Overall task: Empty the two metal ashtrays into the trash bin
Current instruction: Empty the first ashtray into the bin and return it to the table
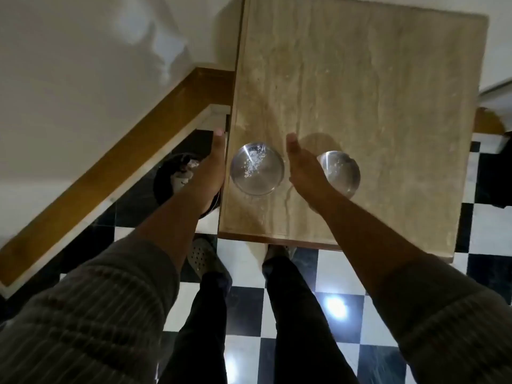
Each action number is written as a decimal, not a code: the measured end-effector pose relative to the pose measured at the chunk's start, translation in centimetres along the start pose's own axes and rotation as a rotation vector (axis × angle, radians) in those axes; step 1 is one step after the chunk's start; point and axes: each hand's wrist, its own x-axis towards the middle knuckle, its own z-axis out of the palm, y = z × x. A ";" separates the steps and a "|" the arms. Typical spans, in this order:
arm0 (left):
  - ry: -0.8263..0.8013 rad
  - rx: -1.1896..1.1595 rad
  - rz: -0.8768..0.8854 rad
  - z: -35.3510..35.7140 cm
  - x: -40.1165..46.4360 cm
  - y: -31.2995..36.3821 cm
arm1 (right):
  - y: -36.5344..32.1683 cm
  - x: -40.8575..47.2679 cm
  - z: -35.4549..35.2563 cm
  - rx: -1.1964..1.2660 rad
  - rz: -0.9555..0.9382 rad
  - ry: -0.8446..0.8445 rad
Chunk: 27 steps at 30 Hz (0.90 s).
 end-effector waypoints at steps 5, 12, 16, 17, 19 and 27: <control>-0.036 -0.073 -0.009 1.1 2.2 -1.1 | -0.1 1.9 1.9 -0.204 -0.007 0.028; 0.043 -0.139 -0.060 2.3 3.9 -1.2 | 1.3 3.8 3.1 -0.620 -0.096 0.053; 0.015 -0.211 -0.130 1.0 3.5 -1.9 | 1.0 2.8 3.7 -0.667 -0.106 0.008; 0.021 -0.249 -0.133 0.6 3.5 -2.2 | 0.8 2.5 3.9 -0.675 -0.120 -0.004; 0.042 -0.323 -0.151 -0.6 3.6 -2.9 | 0.2 2.1 4.7 -0.720 -0.156 -0.006; -0.202 -0.661 -0.405 -11.5 5.5 -9.5 | -3.4 1.4 12.6 -0.661 -0.263 -0.055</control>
